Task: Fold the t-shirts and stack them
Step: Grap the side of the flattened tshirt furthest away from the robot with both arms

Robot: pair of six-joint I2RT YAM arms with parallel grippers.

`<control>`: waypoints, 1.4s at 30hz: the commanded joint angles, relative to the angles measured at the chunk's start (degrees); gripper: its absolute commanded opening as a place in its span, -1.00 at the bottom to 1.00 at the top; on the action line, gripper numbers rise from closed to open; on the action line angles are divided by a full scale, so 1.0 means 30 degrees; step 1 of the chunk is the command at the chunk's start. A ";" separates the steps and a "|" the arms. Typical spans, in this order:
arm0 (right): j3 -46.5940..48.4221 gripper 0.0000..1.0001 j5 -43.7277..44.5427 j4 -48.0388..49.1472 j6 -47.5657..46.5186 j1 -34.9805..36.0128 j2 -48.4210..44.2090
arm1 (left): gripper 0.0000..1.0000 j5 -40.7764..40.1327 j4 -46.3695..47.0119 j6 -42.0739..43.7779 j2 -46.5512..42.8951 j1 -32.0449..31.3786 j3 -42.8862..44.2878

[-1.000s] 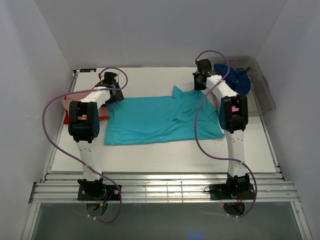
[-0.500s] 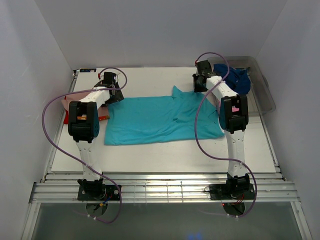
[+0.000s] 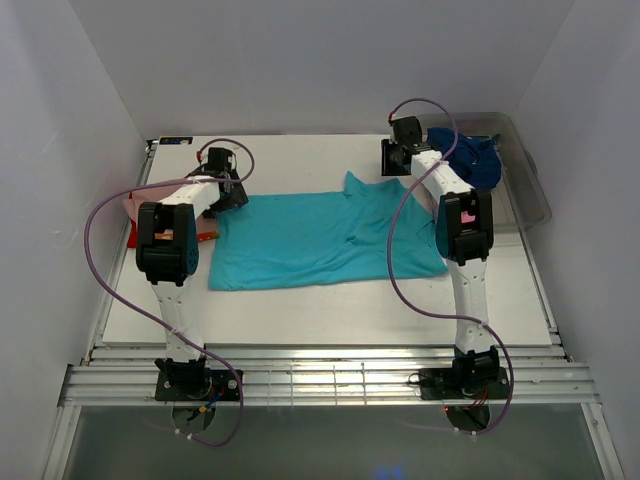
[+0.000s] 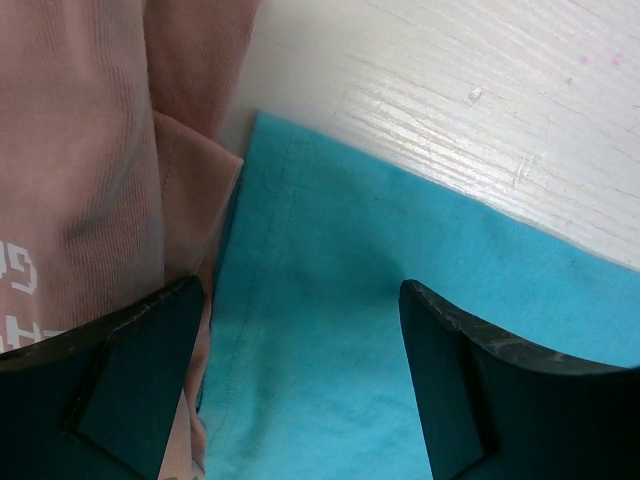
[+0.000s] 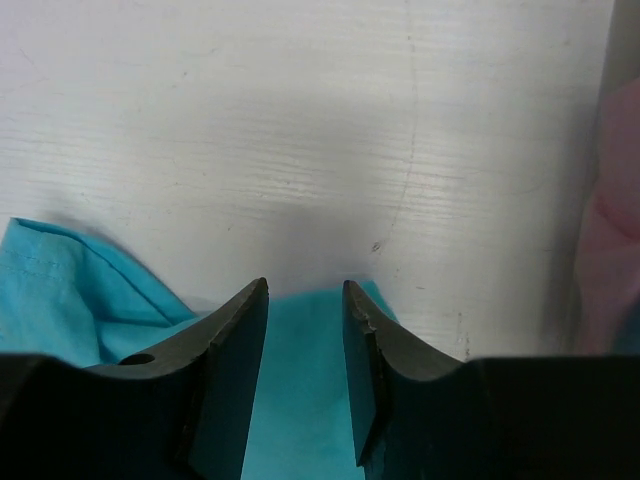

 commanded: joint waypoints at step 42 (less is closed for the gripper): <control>-0.1423 -0.85 0.0335 -0.0069 0.0206 -0.0030 -0.4424 | 0.78 0.0524 0.0152 -0.0507 -0.2068 0.0405 -0.0697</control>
